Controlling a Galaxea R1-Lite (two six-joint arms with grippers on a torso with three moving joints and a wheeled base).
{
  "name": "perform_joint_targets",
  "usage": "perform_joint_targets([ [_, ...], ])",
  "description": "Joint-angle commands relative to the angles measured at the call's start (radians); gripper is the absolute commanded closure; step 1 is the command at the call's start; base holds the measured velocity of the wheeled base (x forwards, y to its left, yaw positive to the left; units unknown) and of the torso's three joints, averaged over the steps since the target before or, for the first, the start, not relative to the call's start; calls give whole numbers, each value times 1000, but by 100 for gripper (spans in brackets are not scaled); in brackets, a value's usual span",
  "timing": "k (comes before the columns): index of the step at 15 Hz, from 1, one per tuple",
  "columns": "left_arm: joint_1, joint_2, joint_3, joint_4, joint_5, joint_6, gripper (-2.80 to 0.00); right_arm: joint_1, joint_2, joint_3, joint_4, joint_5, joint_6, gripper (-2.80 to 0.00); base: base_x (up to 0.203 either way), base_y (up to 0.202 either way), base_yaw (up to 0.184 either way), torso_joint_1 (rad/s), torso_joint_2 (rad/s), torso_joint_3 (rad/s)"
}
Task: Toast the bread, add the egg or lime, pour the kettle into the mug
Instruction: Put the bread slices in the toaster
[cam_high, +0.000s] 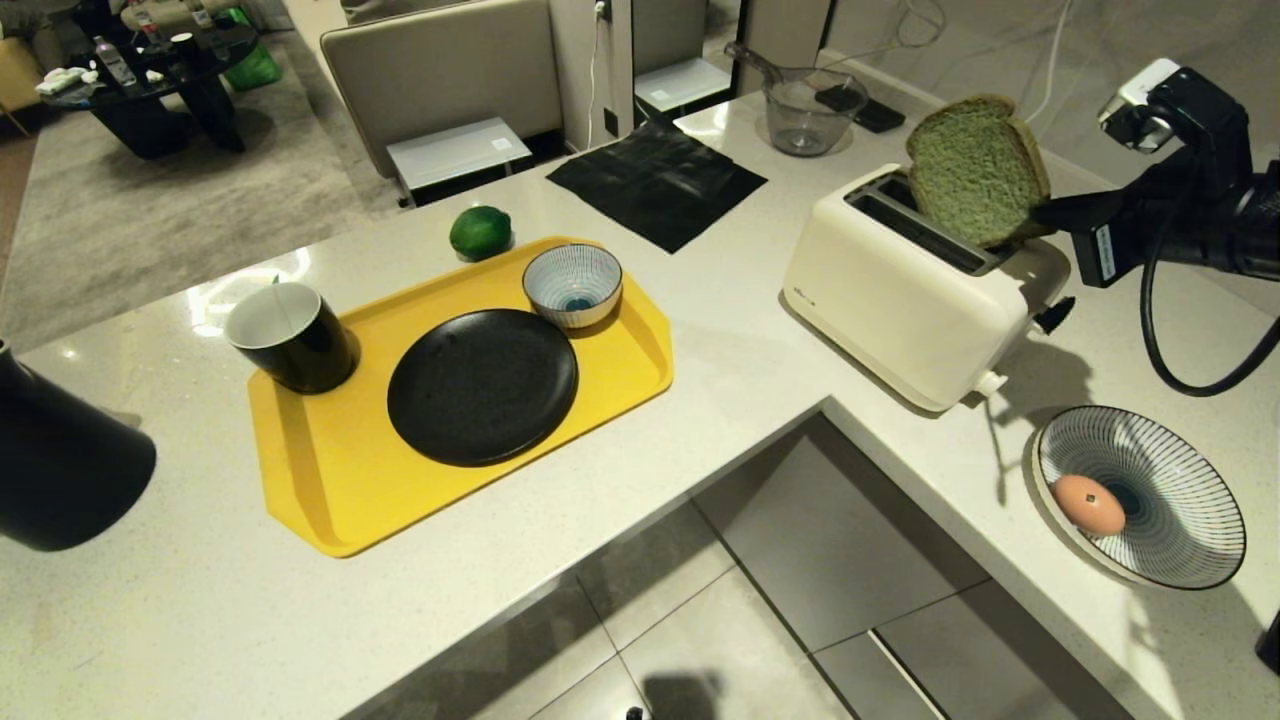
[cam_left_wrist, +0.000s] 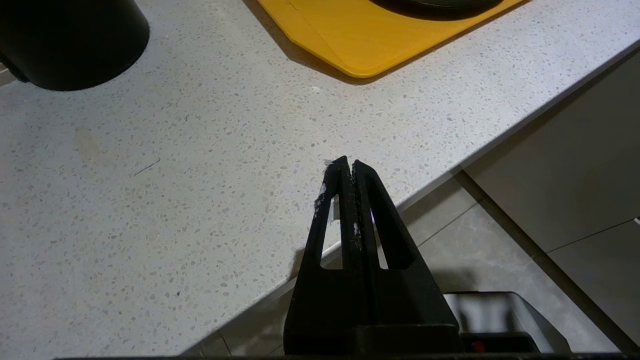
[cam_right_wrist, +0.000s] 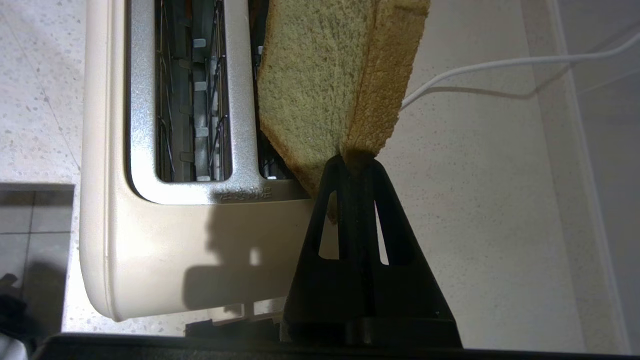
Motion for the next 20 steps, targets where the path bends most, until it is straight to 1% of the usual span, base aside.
perform_joint_targets([
  [1, 0, 0, 0, 0, 1, 0, 0, -2, 0, -4, -2, 2, -29, 0, 0, 0, 0, 0, 0, 0],
  [5, 0, 0, 0, 0, 1, 0, 0, 0, 6, -4, -2, 0, -33, 0, 0, 0, 0, 0, 0, 0],
  [8, 0, 0, 0, 0, 1, 0, 0, -3, 4, -6, 1, 0, -87, 0, 0, 0, 0, 0, 0, 0],
  [15, 0, 0, 0, 0, 1, 0, 0, -23, 3, -23, 1, 0, -173, 0, 0, 0, 0, 0, 0, 0],
  [20, 0, 0, 0, 0, 1, 0, 0, -13, 6, -19, 0, 9, -180, 0, 0, 0, 0, 0, 0, 0],
])
